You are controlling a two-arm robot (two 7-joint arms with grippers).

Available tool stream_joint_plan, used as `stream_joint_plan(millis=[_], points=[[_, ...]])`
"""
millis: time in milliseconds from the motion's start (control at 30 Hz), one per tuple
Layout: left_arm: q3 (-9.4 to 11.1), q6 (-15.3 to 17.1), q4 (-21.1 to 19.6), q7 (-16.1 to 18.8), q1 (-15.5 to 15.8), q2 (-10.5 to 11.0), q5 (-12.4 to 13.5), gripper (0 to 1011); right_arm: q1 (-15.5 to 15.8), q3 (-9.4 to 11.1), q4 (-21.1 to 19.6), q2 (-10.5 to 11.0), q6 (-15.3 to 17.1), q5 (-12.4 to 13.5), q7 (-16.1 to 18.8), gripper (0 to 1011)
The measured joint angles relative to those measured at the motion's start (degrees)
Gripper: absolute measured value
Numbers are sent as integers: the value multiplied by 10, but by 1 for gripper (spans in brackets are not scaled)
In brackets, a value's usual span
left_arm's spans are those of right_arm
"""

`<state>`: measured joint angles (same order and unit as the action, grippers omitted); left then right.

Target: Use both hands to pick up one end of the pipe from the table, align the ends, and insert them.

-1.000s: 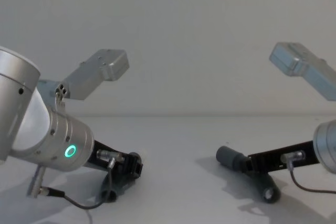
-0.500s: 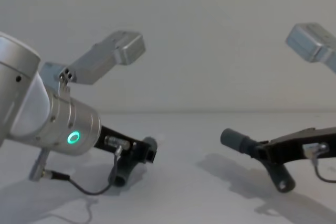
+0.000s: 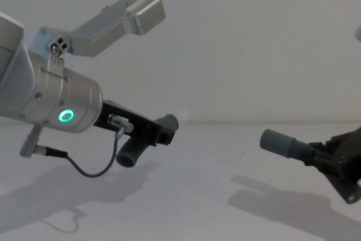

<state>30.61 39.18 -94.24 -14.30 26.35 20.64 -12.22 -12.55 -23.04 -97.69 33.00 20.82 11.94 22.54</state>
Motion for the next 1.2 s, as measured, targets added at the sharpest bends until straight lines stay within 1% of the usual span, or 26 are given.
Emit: stream_joint_plan(millis=[67, 100, 133, 167, 200, 267, 300, 400, 500, 567, 600, 633, 700, 733, 767, 833, 900, 933, 967, 1000, 1033, 1167, 1200], points=[[3, -9, -1, -16, 6, 8, 1, 343, 8, 3, -6, 21, -25, -6, 16, 107], [5, -14, -1, -26, 9, 13, 1, 343, 10, 4, -7, 27, -31, -7, 19, 107], [5, -14, -1, -26, 9, 13, 1, 343, 11, 5, -8, 30, -36, -8, 22, 107], [8, -20, -1, -36, 14, 19, 1, 343, 14, 6, -9, 35, -43, -10, 26, 108], [10, -26, -1, -49, 18, 24, 1, 343, 18, 7, -10, 43, -55, -12, 32, 107], [12, -31, 0, -60, 21, 28, 1, 343, 23, 10, -12, 54, -70, -15, 40, 107], [15, -38, 2, -74, 25, 33, 0, 343, 24, 10, -12, 56, -76, -16, 42, 108], [19, -47, 4, -92, 31, 40, -1, 343, 28, 13, -12, 64, -90, -17, 49, 107], [25, -59, 9, -117, 39, 48, -4, 343, 33, 16, -13, 74, -113, -19, 60, 107], [30, -68, 12, -135, 45, 55, -7, 343, 34, 16, -12, 76, -117, -20, 62, 107], [32, -71, 14, -141, 47, 57, -8, 343, 36, 18, -12, 80, -129, -20, 68, 107], [33, -75, 15, -150, 49, 59, -9, 343, 36, 18, -12, 80, -129, -20, 68, 108], [38, -83, 18, -168, 54, 64, -12, 343, 38, 19, -10, 84, -147, -21, 77, 107], [42, -90, 21, -183, 59, 67, -15, 343, 38, 19, -10, 84, -147, -21, 77, 107], [42, -90, 21, -183, 59, 67, -15, 343, 39, 20, -10, 87, -154, -21, 81, 107], [49, -101, 27, -208, 67, 74, -19, 343, 40, 21, -9, 90, -166, -21, 87, 107], [54, -107, 30, -221, 73, 77, -21, 343, 41, 23, -8, 93, -178, -21, 94, 107], [58, -113, 33, -235, 77, 79, -23, 343, 41, 23, -8, 93, -178, -21, 94, 107], [58, -113, 33, -235, 77, 79, -23, 343, 42, 23, -8, 95, -185, -20, 98, 108], [62, -118, 36, -247, 82, 82, -25, 343, 42, 23, -8, 95, -185, -20, 98, 108], [66, -123, 39, -259, 87, 84, -27, 343, 42, 24, -8, 96, -191, -19, 103, 107], [71, -133, 45, -280, 95, 87, -32, 343, 42, 25, -8, 101, -210, -11, 117, 107], [74, -138, 49, -291, 100, 88, -34, 343, 42, 25, -8, 103, -216, -8, 122, 107]])
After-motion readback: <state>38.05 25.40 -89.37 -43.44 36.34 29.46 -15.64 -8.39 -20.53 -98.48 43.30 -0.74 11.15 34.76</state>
